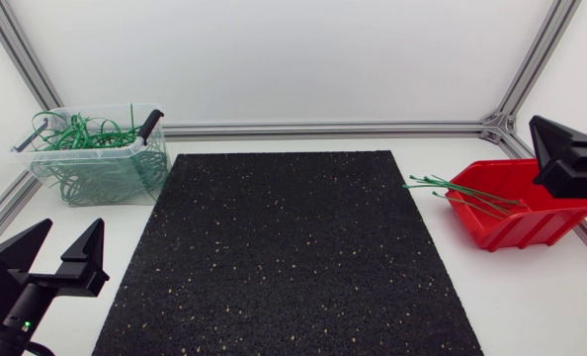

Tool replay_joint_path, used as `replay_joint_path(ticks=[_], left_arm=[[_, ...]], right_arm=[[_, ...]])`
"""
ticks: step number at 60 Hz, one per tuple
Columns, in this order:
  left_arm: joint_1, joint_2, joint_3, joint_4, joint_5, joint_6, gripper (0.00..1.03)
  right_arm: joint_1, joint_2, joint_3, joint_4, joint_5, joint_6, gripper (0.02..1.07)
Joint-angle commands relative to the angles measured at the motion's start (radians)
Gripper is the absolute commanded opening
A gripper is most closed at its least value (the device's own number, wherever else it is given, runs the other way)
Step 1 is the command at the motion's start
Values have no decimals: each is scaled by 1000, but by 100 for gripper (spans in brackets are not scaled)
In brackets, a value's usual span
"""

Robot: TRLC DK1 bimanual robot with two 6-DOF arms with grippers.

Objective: Take a green cable tie from the red box, thread the tail through the head to close it, then place it in the transparent bin on the left.

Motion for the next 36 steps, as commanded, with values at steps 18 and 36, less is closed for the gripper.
replay_joint_path(ticks=[18, 36], left_arm=[[8, -5, -39, -23, -1, 1, 100], [8, -4, -39, -23, -1, 1, 100]], right_arm=[[-74, 319, 344, -177, -17, -7, 103], [-223, 554, 533, -320, -244, -96, 103]])
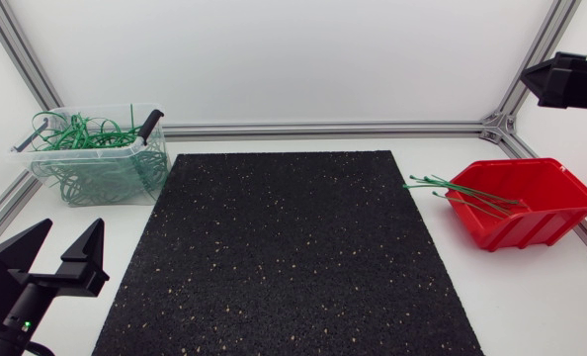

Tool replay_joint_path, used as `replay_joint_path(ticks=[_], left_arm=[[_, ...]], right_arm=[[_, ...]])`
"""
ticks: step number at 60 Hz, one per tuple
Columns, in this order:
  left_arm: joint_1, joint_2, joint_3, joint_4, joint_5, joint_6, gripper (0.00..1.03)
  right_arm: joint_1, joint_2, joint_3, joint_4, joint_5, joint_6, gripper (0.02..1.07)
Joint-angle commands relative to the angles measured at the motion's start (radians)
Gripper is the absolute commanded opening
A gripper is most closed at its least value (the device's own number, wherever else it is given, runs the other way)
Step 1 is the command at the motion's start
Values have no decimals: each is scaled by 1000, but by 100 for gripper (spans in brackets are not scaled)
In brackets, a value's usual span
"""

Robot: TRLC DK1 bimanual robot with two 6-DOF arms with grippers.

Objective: Take a green cable tie from the red box, thread the tail through the head to close it, then place it in the transparent bin on the left.

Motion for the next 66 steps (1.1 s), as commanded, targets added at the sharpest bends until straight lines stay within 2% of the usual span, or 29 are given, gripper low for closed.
replay_joint_path(ticks=[1, 11, 26, 37, 48, 56, 66], left_arm=[[8, -4, -39, -23, -1, 1, 100], [5, -2, -38, -25, -1, 1, 100], [-1, -2, -38, -25, -1, 1, 100], [-1, -2, -38, -25, -1, 1, 100], [-1, -1, -38, -26, -1, 1, 100], [-2, -1, -38, -26, -1, 1, 100], [-4, -1, -38, -26, -1, 1, 100]], right_arm=[[-67, 75, 71, -29, -89, -58, 103], [-98, 207, 168, -104, -190, -230, 103], [-107, 398, 321, -267, -204, -546, 103], [-106, 462, 355, -336, -247, -690, 103], [-97, 556, 407, -440, -239, -847, 103], [-74, 609, 398, -498, -150, -1044, 103], [-67, 680, 404, -529, -112, -1158, 103]])
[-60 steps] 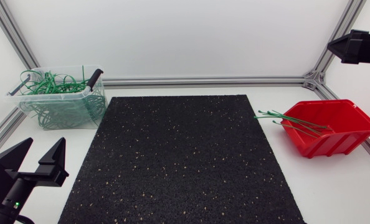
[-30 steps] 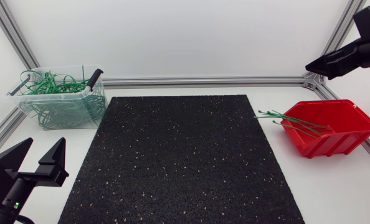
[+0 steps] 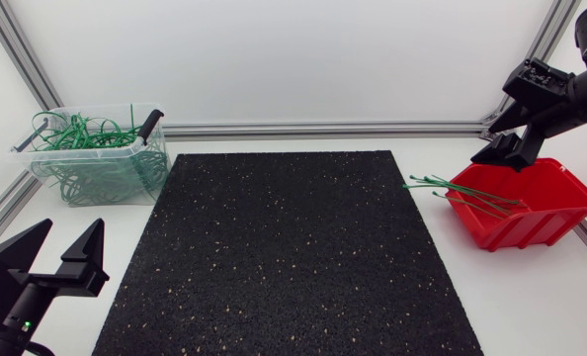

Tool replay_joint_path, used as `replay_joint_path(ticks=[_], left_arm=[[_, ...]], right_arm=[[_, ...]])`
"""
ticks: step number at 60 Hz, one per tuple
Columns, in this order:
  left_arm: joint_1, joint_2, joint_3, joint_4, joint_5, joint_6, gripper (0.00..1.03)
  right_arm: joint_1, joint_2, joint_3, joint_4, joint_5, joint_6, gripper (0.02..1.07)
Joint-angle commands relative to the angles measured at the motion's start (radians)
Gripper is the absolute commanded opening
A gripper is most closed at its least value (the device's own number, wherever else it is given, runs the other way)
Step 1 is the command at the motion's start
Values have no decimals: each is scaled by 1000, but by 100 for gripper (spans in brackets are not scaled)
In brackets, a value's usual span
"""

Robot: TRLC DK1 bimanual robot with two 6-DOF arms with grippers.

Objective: Take a green cable tie from the red box, thread the tail through the head to close it, then place it in the transparent bin on the left.

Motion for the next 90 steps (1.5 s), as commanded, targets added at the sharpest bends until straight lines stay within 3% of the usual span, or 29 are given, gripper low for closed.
replay_joint_path(ticks=[1, 12, 27, 37, 60, 75, 90], left_arm=[[-3, -1, -38, -24, -1, 1, 100], [1, -1, -38, -24, -1, 1, 100], [0, -1, -38, -24, -1, 1, 100], [3, -1, -38, -24, -1, 1, 100], [6, -1, -38, -24, -1, 1, 100], [6, -1, -38, -24, -1, 1, 100], [12, -1, -38, -26, -1, 1, 100]], right_arm=[[11, 41, 8, -19, 20, -101, 103], [23, 66, -69, 4, 52, -232, 99], [65, 63, -258, 236, 159, -310, 93], [77, 81, -310, 311, 204, -344, 87], [60, 170, -285, 331, 202, -385, 87], [25, 216, -201, 242, 138, -427, 86], [17, 227, -200, 225, 115, -454, 63]])
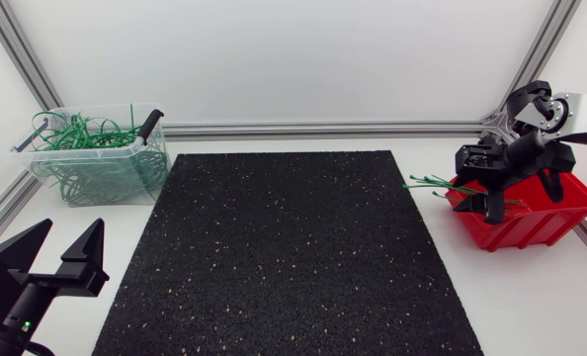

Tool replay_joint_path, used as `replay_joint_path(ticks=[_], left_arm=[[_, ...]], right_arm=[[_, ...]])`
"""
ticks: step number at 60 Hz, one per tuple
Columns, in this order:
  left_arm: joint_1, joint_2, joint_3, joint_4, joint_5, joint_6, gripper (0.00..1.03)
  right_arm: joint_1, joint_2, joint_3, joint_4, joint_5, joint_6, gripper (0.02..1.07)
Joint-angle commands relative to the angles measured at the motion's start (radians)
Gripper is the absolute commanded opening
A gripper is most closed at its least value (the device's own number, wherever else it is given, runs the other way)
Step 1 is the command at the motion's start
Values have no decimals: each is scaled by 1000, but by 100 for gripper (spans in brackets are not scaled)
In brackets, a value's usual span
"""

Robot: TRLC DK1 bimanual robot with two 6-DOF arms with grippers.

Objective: Take a green cable tie from the red box, thread the tail through the head to close it, then place it in the transparent bin on the left.

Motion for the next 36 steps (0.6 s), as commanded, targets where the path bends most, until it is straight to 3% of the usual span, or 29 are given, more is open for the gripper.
replay_joint_path(ticks=[1, 14, 21, 36], left_arm=[[12, -1, -38, -26, -1, 1, 100], [15, -1, -38, -26, -1, 1, 100], [15, -1, -38, -26, -1, 1, 100], [16, -1, -38, -27, -1, 1, 100]], right_arm=[[-8, 27, 9, -21, -9, -35, 62], [-9, 22, -7, -21, -9, -46, 61], [-8, 20, -17, -20, -12, -49, 48], [-3, 23, -43, 16, -12, -49, 44]])
